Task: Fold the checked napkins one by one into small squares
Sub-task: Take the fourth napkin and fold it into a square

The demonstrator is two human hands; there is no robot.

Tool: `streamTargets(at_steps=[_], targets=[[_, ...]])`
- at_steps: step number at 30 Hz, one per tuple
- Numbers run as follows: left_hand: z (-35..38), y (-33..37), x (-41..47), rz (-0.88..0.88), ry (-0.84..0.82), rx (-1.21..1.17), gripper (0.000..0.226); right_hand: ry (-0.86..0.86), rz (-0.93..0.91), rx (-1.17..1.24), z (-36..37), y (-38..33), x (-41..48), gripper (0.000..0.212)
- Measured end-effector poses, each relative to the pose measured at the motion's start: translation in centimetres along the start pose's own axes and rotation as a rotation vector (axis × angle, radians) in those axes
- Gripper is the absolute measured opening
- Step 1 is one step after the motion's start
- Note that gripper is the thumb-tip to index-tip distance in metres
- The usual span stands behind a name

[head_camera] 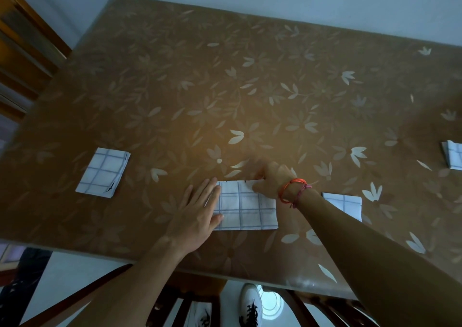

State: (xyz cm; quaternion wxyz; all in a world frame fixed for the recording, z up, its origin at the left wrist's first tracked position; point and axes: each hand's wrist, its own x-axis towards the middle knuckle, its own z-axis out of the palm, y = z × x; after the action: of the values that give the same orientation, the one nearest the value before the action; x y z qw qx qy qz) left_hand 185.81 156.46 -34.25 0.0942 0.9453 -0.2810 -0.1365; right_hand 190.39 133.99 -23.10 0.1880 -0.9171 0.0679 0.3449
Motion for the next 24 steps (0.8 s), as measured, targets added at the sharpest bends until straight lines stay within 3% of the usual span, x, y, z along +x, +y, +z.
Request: streamTargets(at_steps=[2, 5, 9, 13, 18, 24], targets=[[-0.3, 0.1, 0.1, -0.001, 0.023, -0.023, 0.072, -0.001, 0.046, 0.006, 0.5, 0.1, 0.1, 0.032], [-0.7, 0.4, 0.1, 0.0, 0.093, -0.091, 0.06, 0.15, 0.017, 0.074, 1.5, 1.2, 1.0, 0.019], [-0.9, 1.0, -0.2, 0.01, 0.207, -0.133, 0.046, 0.159, 0.036, 0.199, 2.2, 2.5, 1.3, 0.019], [-1.0, 1.6, -1.2, 0.036, 0.261, -0.137, 0.045, 0.178, 0.138, 0.522, 3.1, 3.9, 0.3, 0.013], [-0.7, 3.4, -3.1, 0.043, 0.253, -0.122, 0.061, 0.203, 0.266, 0.964, 5.4, 5.0, -1.7, 0.015], [0.7, 5.8, -4.7, -0.01, 0.331, -0.102, 0.06, 0.142, 0.344, 1.213, 8.6, 5.3, -4.1, 0.008]])
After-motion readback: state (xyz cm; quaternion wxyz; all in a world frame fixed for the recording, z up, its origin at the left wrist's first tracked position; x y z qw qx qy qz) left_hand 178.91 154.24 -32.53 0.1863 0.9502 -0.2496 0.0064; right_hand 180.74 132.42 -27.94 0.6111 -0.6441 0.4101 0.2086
